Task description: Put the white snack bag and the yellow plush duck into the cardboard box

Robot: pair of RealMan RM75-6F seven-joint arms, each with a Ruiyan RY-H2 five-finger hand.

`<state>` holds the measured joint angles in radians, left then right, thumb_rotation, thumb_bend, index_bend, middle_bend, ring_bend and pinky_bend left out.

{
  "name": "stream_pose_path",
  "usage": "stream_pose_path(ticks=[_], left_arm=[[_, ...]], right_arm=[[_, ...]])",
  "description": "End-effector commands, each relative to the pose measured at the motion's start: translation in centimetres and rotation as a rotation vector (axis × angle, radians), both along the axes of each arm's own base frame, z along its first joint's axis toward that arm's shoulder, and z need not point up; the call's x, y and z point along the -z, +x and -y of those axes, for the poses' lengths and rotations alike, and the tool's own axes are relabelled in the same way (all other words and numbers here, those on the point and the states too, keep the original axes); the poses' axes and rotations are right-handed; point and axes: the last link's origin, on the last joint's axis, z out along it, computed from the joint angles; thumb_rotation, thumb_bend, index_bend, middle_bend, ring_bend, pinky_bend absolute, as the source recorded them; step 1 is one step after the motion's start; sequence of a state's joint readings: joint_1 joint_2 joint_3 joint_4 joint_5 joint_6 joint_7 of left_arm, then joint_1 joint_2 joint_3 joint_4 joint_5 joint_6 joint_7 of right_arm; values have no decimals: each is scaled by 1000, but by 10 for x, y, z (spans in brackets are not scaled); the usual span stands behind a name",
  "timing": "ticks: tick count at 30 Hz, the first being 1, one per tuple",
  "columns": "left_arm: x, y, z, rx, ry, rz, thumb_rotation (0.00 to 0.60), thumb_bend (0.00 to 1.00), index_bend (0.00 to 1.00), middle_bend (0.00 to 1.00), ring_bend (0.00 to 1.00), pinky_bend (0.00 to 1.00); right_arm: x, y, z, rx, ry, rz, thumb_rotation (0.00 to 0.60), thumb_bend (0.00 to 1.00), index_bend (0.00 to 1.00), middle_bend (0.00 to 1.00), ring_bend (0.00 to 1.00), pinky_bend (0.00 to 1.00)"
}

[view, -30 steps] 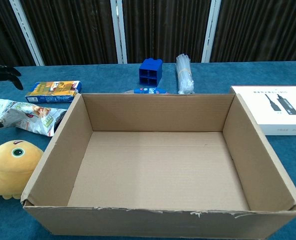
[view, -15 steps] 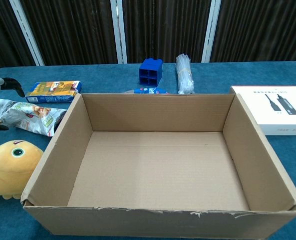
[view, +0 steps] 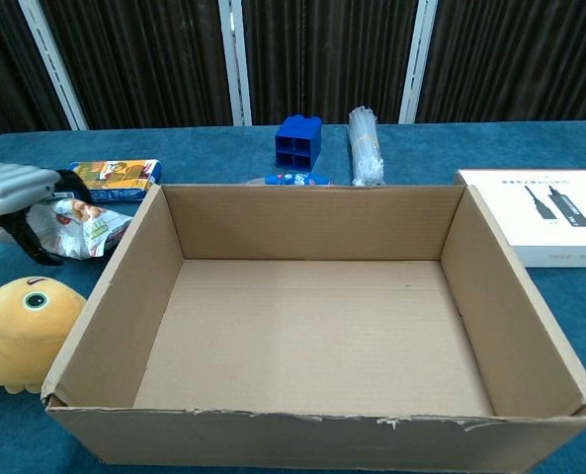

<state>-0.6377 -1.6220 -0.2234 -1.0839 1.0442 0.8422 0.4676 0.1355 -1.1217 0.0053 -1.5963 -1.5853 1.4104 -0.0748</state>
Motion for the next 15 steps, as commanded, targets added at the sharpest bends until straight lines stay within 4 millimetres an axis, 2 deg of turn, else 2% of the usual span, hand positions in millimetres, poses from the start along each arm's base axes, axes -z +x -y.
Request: stream_pose_path(ticks=[1, 5, 11, 15], left_arm=[[12, 13, -3, 27, -28, -3, 600, 86, 142, 2, 6, 284], [24, 25, -5, 56, -47, -24, 600, 116, 166, 22, 32, 294], [38, 34, -6, 74, -51, -75, 600, 296, 396, 270, 311, 434], [40, 34, -7, 65, -35, -95, 600, 440, 575, 435, 483, 512]], right_arm=[[-1, 1, -1, -5, 1, 4, 600, 0, 253, 18, 0, 0], [-1, 1, -1, -10, 7, 9, 600, 0, 256, 19, 0, 0], [-1, 1, -2, -11, 13, 11, 600, 0, 256, 18, 0, 0], [0, 1, -2, -13, 15, 9, 600, 0, 256, 16, 0, 0]])
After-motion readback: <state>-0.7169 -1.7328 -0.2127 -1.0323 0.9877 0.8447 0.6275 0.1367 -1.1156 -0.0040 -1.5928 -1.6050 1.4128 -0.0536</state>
